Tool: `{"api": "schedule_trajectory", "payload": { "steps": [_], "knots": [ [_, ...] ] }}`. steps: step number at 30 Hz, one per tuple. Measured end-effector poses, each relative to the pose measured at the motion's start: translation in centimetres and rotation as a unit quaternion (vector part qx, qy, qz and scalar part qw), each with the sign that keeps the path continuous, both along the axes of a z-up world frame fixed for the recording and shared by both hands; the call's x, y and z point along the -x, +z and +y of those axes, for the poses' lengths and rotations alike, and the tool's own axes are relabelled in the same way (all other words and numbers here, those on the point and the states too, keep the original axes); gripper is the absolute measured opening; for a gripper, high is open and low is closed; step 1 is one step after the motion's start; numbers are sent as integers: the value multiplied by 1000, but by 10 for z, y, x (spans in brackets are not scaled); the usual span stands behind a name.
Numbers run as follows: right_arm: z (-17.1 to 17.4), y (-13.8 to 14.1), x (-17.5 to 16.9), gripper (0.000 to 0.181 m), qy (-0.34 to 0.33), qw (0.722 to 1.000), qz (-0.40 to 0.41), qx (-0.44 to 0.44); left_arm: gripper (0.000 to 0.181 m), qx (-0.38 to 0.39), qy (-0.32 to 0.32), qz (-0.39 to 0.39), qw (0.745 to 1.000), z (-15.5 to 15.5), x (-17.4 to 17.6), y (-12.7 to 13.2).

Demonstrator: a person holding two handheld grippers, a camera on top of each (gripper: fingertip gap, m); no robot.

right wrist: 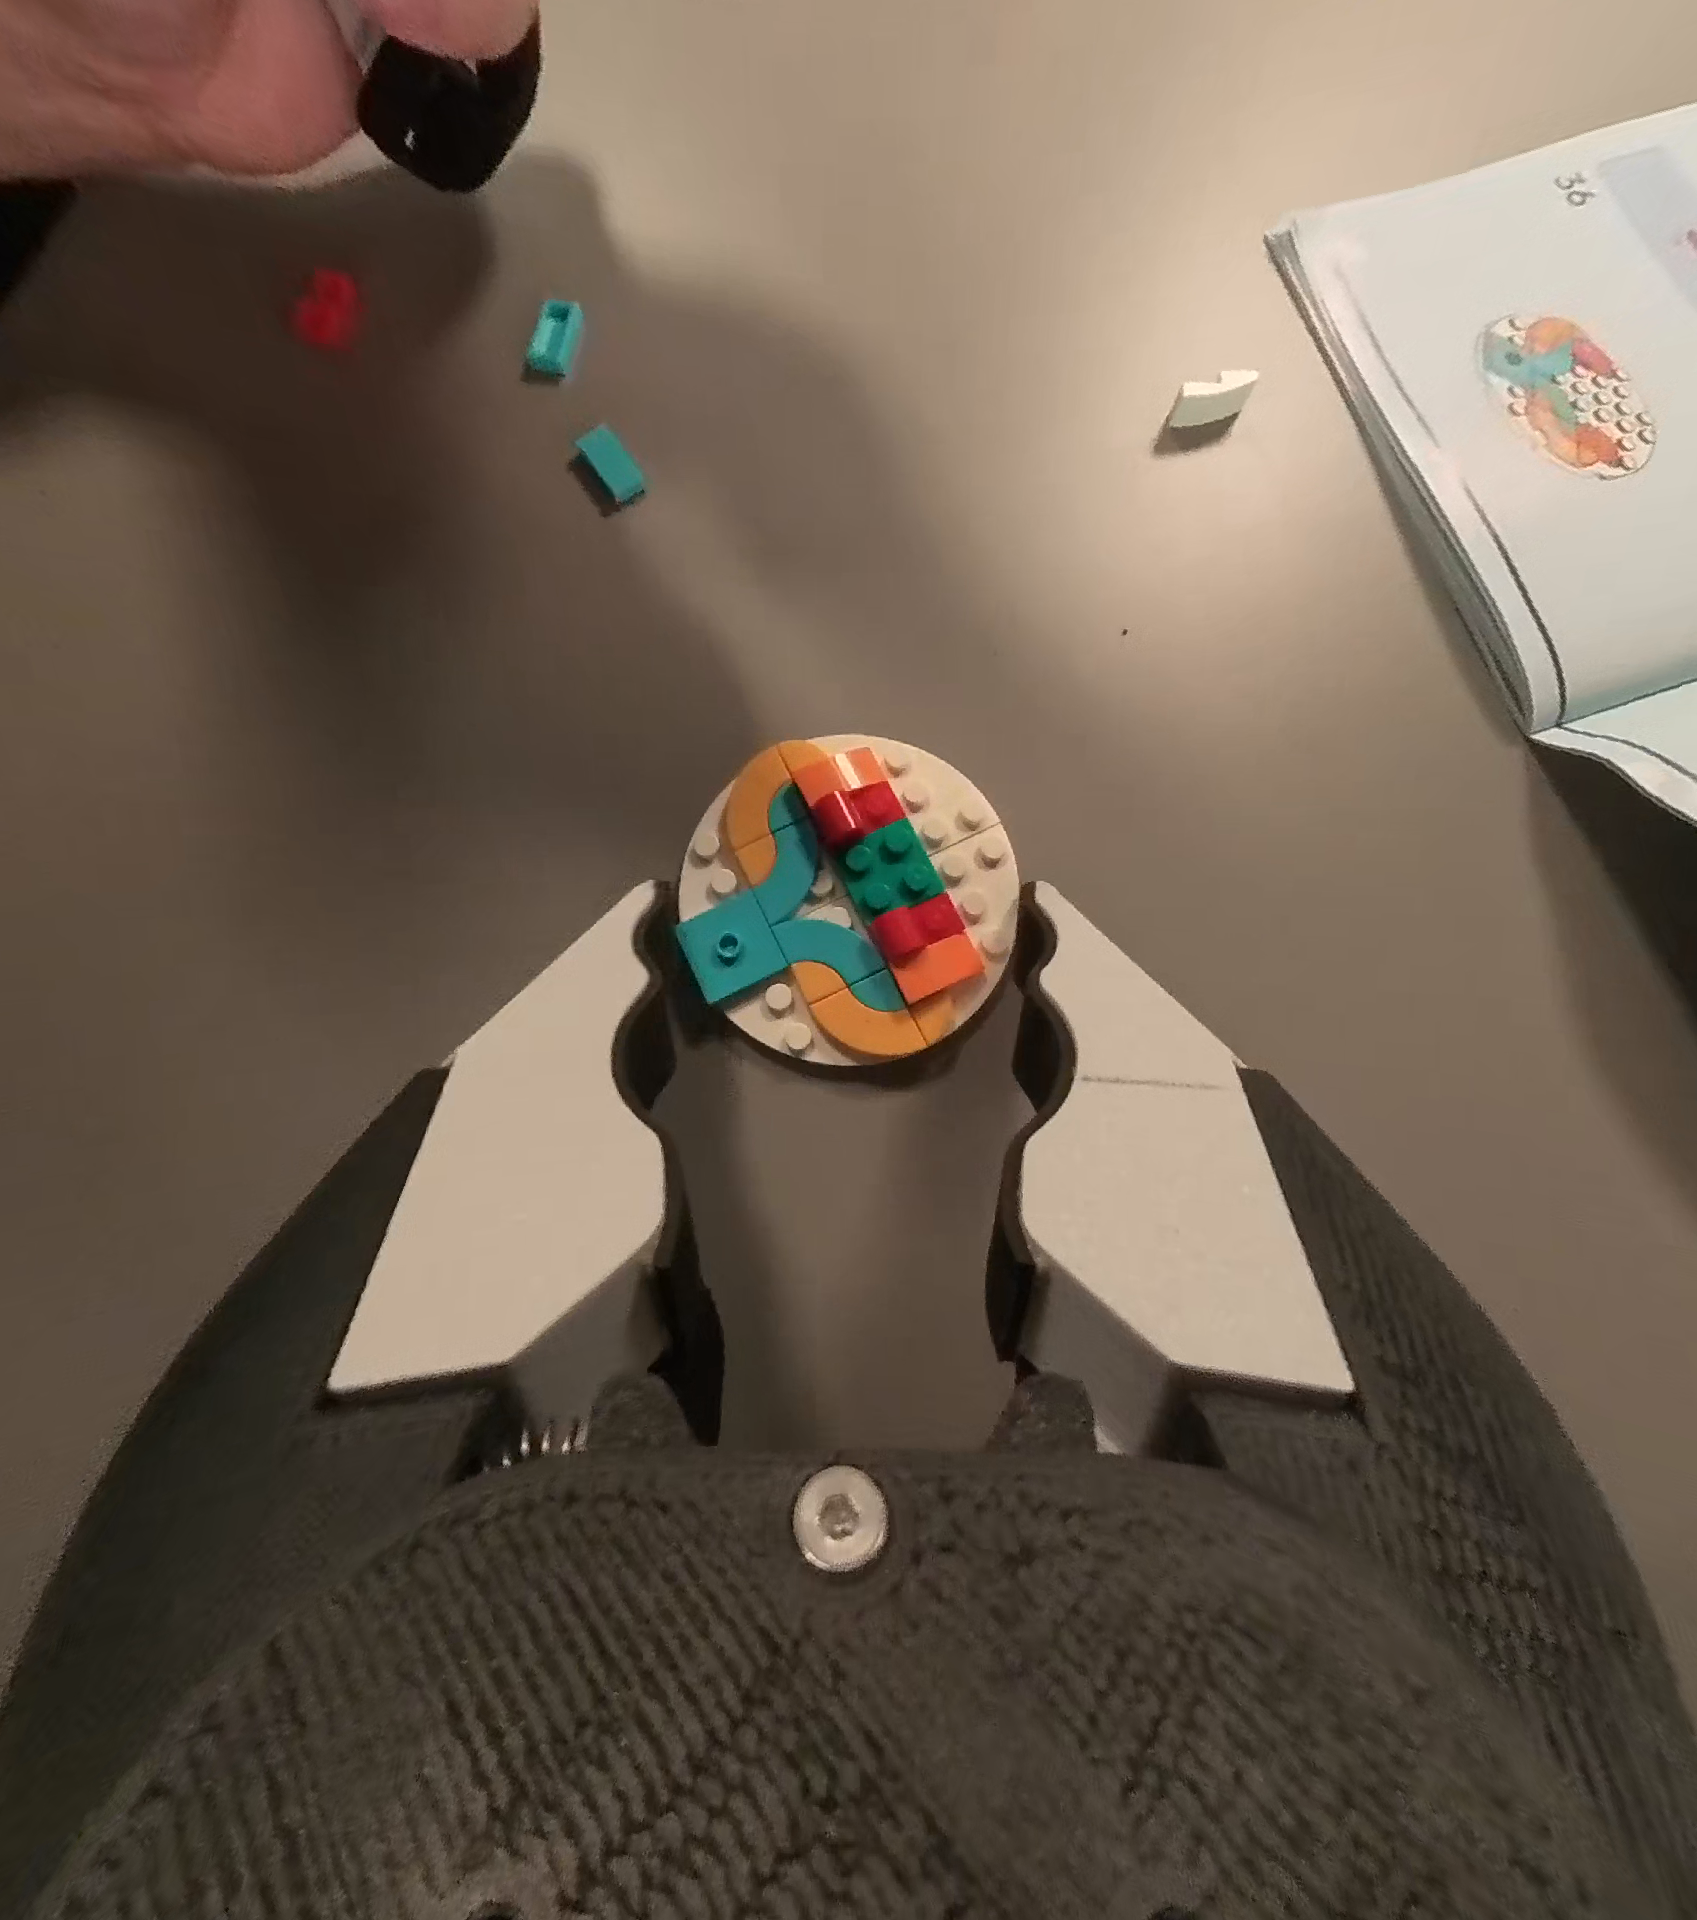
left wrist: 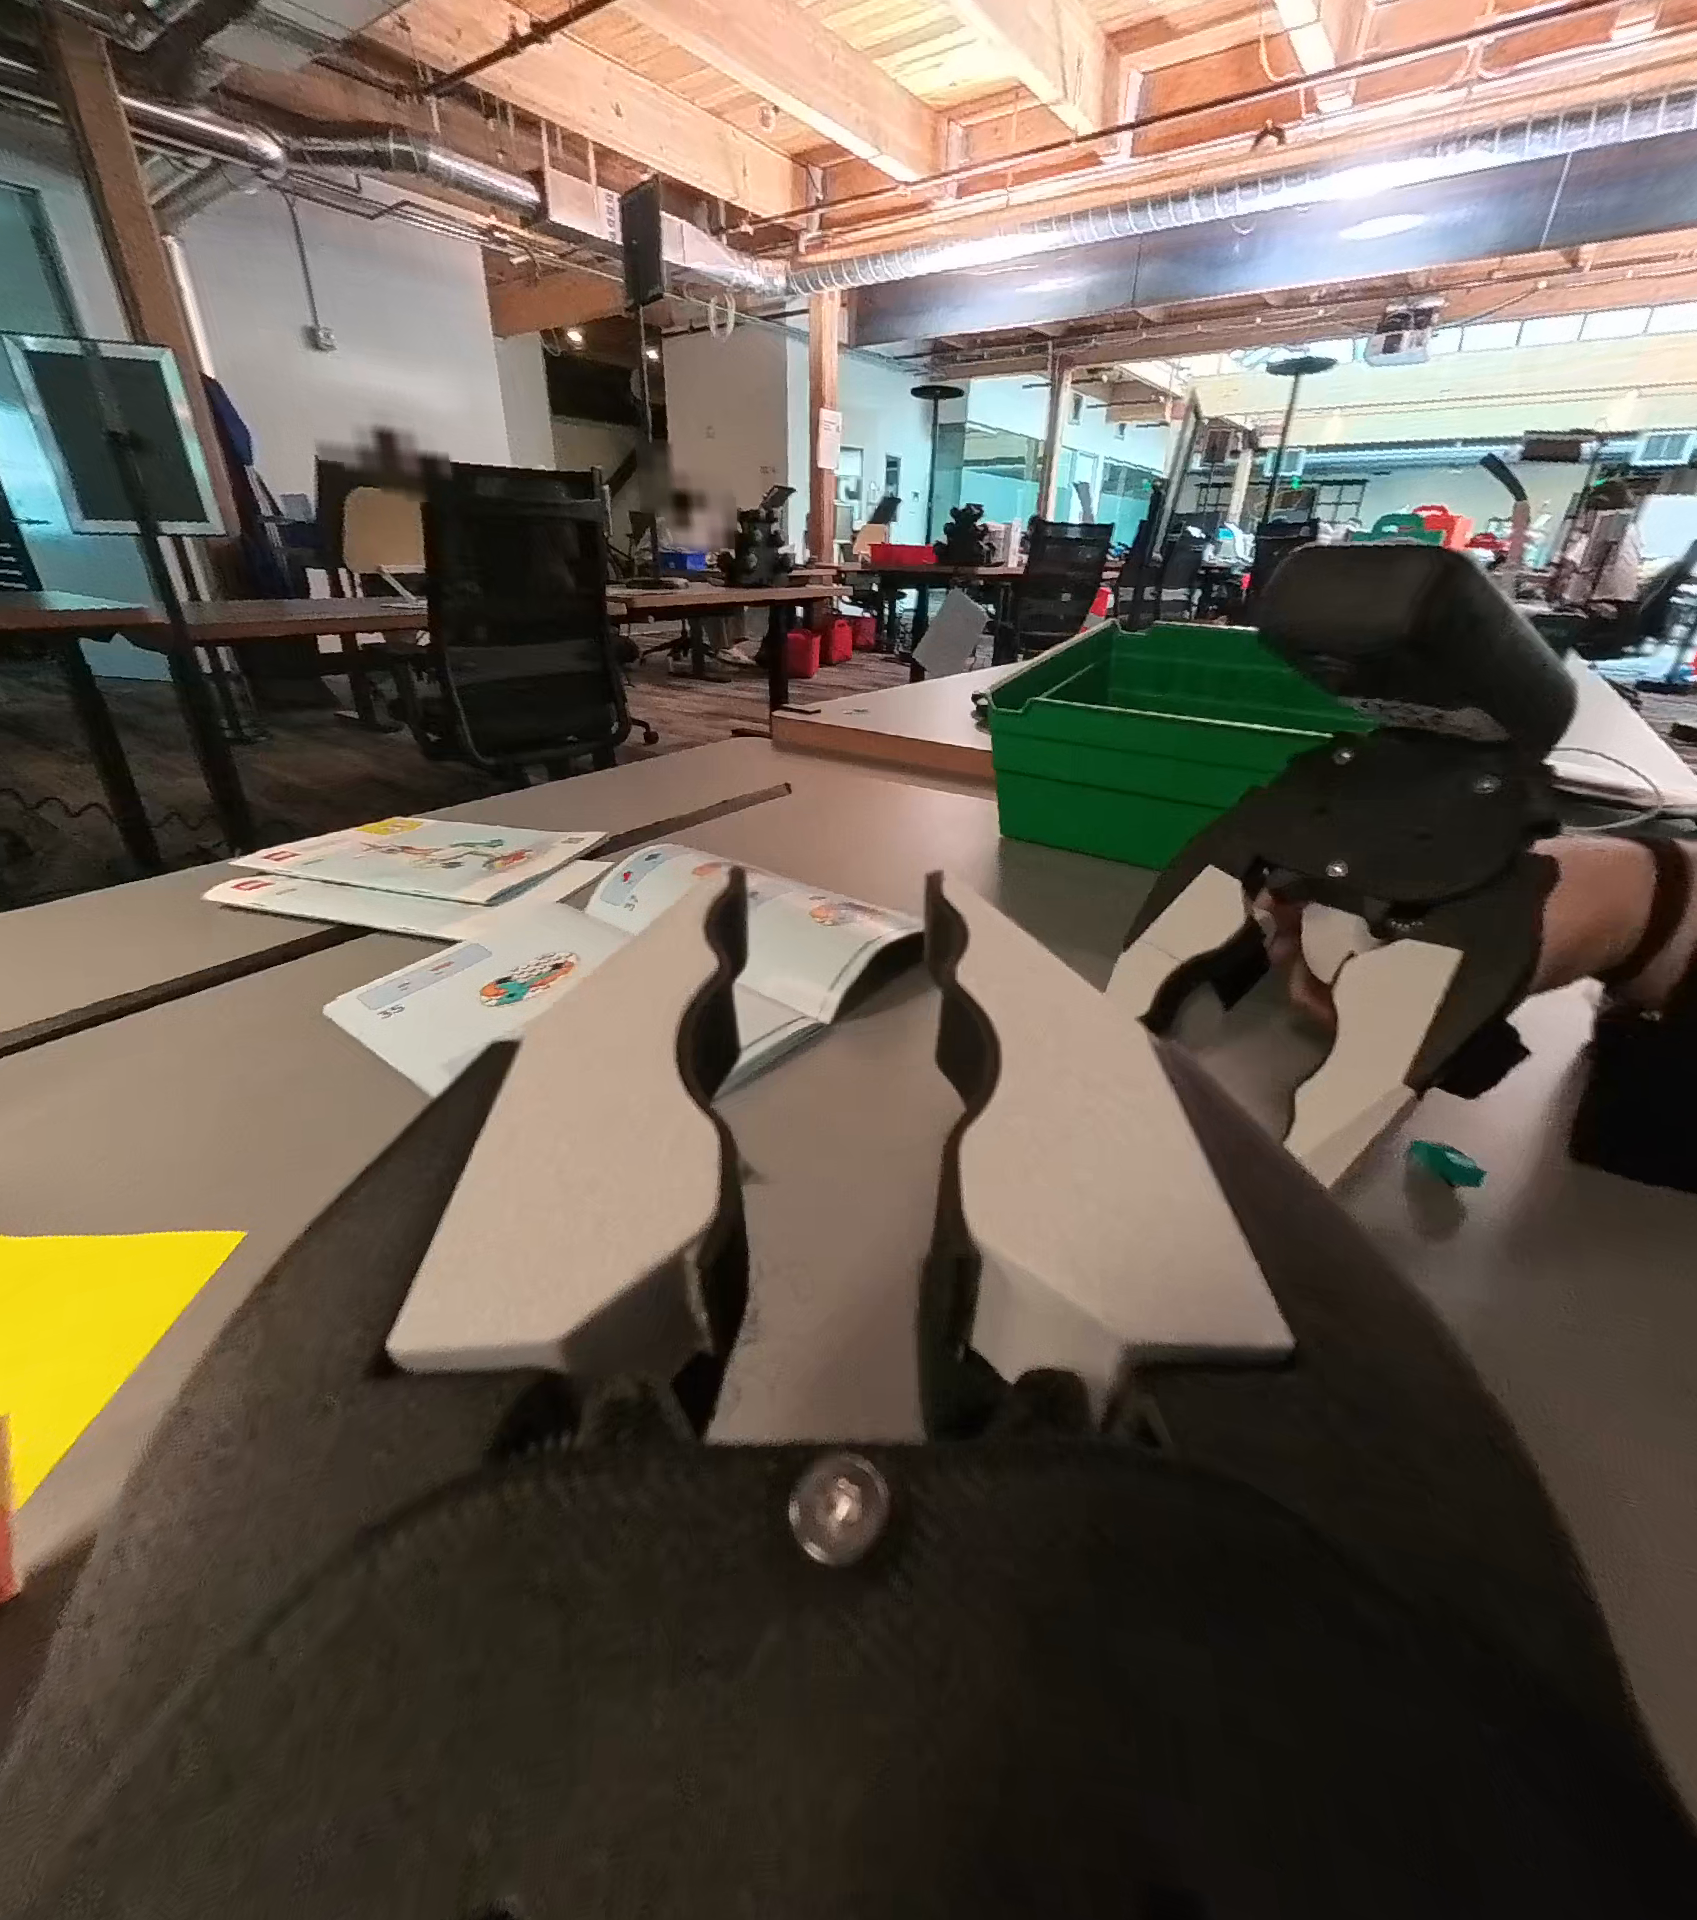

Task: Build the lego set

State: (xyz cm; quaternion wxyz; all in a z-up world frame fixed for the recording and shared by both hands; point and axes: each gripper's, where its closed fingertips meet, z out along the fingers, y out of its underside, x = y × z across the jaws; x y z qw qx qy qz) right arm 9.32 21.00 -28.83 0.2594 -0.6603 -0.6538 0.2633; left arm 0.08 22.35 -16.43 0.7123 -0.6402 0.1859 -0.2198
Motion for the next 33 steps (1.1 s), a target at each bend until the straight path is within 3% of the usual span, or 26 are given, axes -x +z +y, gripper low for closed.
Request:
{"api": "schedule_trajectory", "payload": {
  "steps": [3,5,6,8,10,13,16,17,18,20,26,30,33],
  "knots": [
    [-1,0,-1,63,2,1000,-9,-1,41,-3,-67,20,998,-11,-21,-2],
    [0,2,-2,63,-2,1000,-3,0,47,-11,-216,14,976,-43,-54,2],
    [0,5,-2,63,-4,1000,6,1,53,1,-257,9,966,-51,-63,0],
    [0,14,-2,63,-9,1000,28,1,55,4,-270,54,961,-55,-73,-12],
    [-1,26,-2,63,-11,999,52,3,57,-18,-243,152,958,-54,-79,-29],
    [-6,43,-1,63,-11,997,77,11,59,-67,-159,330,928,-42,-81,-56],
    [-9,52,-1,63,-13,997,79,10,47,-150,-18,505,850,-20,-72,-67],
    [-10,53,-1,63,-15,997,75,10,45,-176,-7,543,821,-20,-75,-71],
    [-10,54,-1,63,-16,997,71,9,42,-192,-17,563,804,-24,-81,-76],
    [-11,56,-1,63,-16,997,71,7,41,-204,-24,573,793,-28,-88,-79],
    [-15,60,2,63,-13,997,75,12,27,-240,7,567,788,-28,-87,-65],
    [-16,59,3,63,-13,997,76,13,14,-252,19,588,768,-28,-86,-65],
    [-10,67,-1,62,-32,994,101,-4,11,-241,20,589,771,-27,-85,-66]
  ]
}}
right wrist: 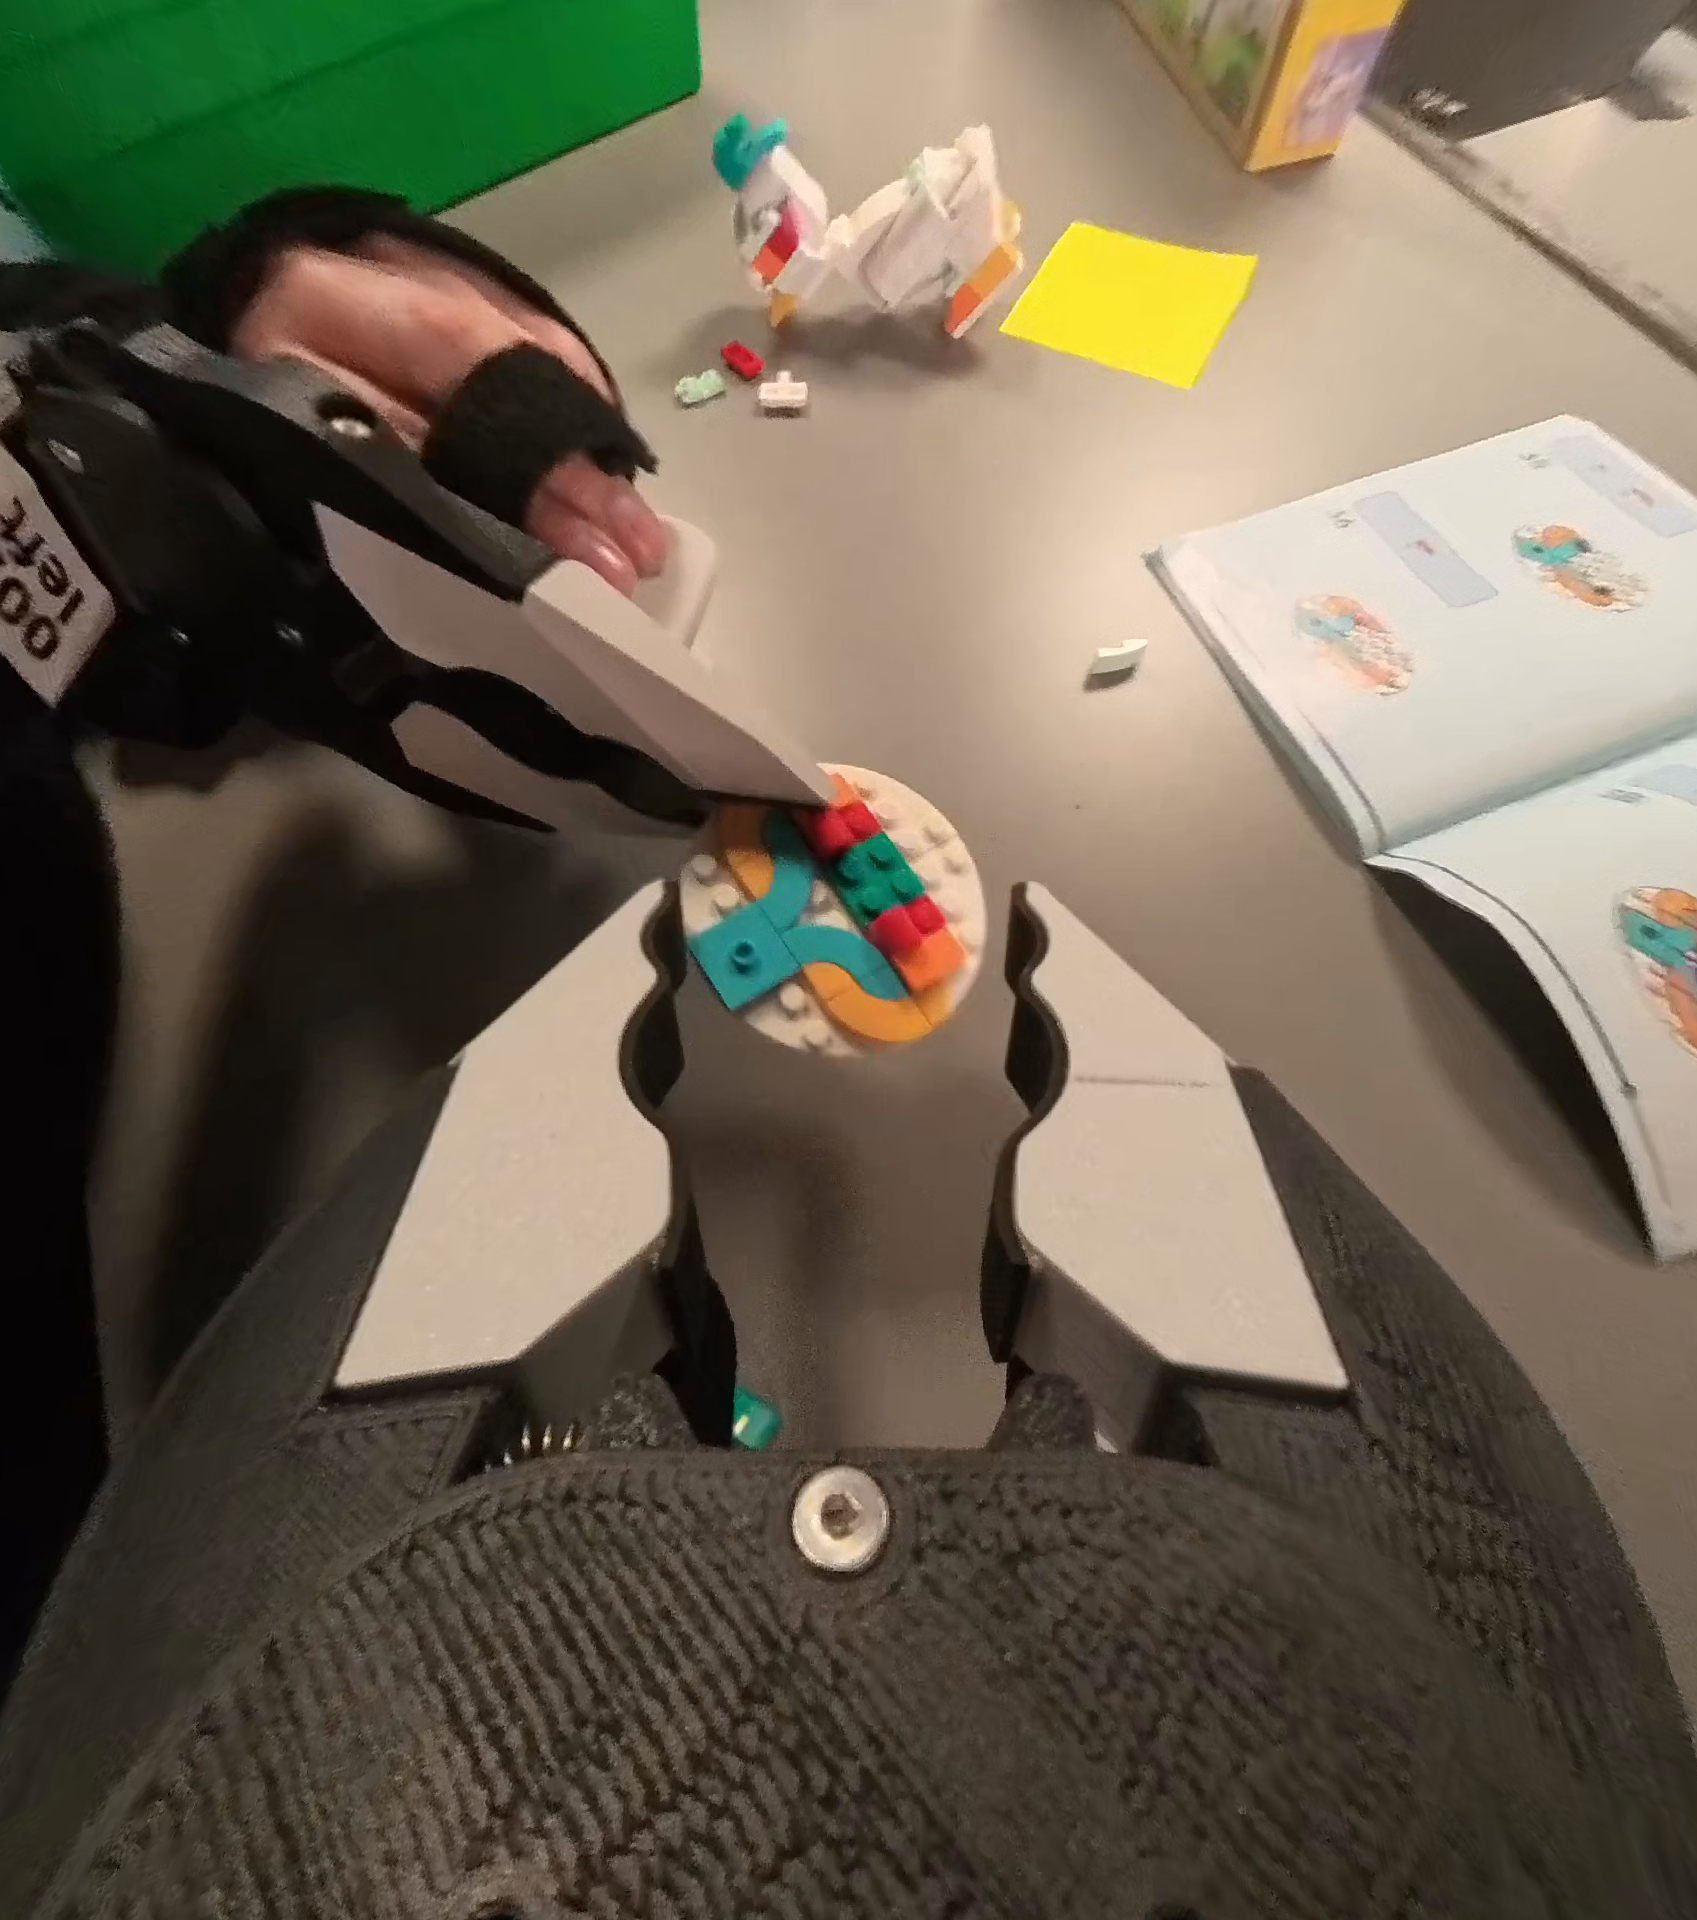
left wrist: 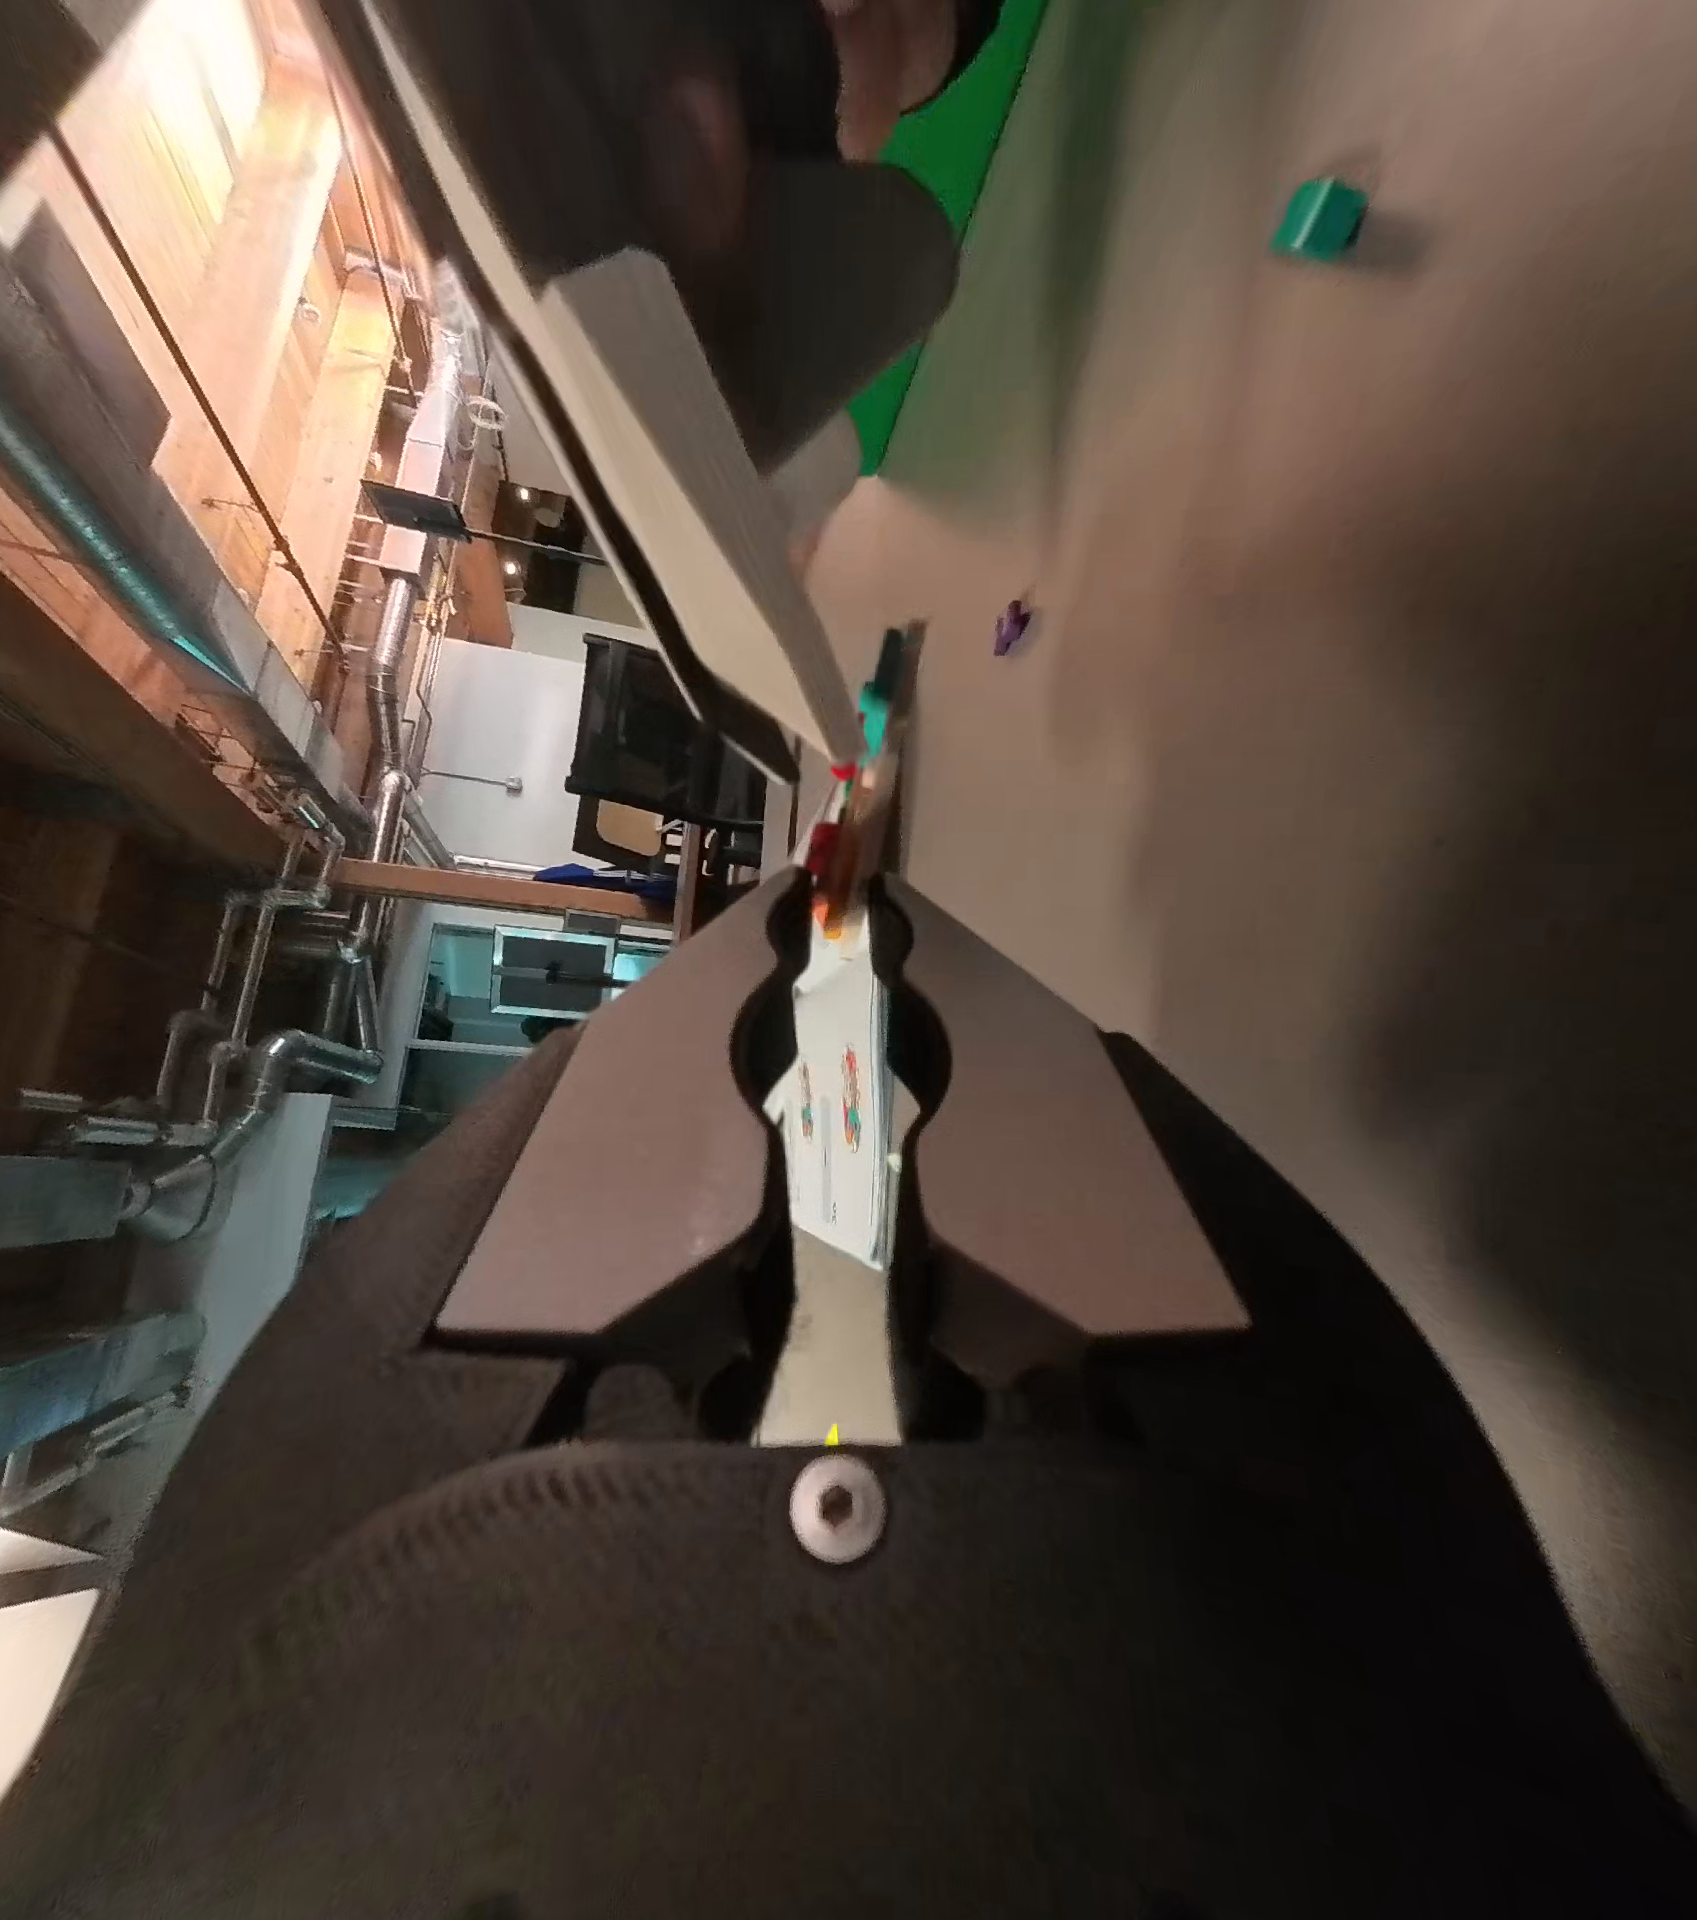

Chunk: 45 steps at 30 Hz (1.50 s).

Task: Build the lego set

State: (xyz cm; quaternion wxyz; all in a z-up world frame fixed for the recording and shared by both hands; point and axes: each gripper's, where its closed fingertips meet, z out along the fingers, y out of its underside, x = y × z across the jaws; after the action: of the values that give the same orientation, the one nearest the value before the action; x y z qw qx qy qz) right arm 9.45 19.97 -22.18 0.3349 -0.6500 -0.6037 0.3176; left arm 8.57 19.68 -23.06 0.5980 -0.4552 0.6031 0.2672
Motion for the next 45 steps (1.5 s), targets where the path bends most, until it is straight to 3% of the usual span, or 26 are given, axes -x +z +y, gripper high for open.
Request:
{"api": "schedule_trajectory", "payload": {
  "steps": [3,7,11,16,36,41,45],
  "knots": [
    [30,-6,-31,54,-97,995,-25,-14,10,8,7,0,1000,2,4,-1],
    [45,-43,-68,38,-200,972,-95,80,10,12,0,7,1000,1,2,-4],
    [54,-56,-69,26,-268,955,-83,100,9,15,-6,7,1000,-1,0,-5],
    [62,-58,-66,24,-319,941,-61,97,10,32,-6,-7,999,-1,3,-5],
    [72,-65,-59,6,-338,935,-100,30,9,43,-2,-9,999,0,6,-7],
    [73,-41,-56,6,-315,947,-57,-1,9,34,7,-14,999,2,8,-4],
    [68,-6,-52,6,-294,956,13,-6,9,-3,60,-56,997,13,23,16]
  ]
}}
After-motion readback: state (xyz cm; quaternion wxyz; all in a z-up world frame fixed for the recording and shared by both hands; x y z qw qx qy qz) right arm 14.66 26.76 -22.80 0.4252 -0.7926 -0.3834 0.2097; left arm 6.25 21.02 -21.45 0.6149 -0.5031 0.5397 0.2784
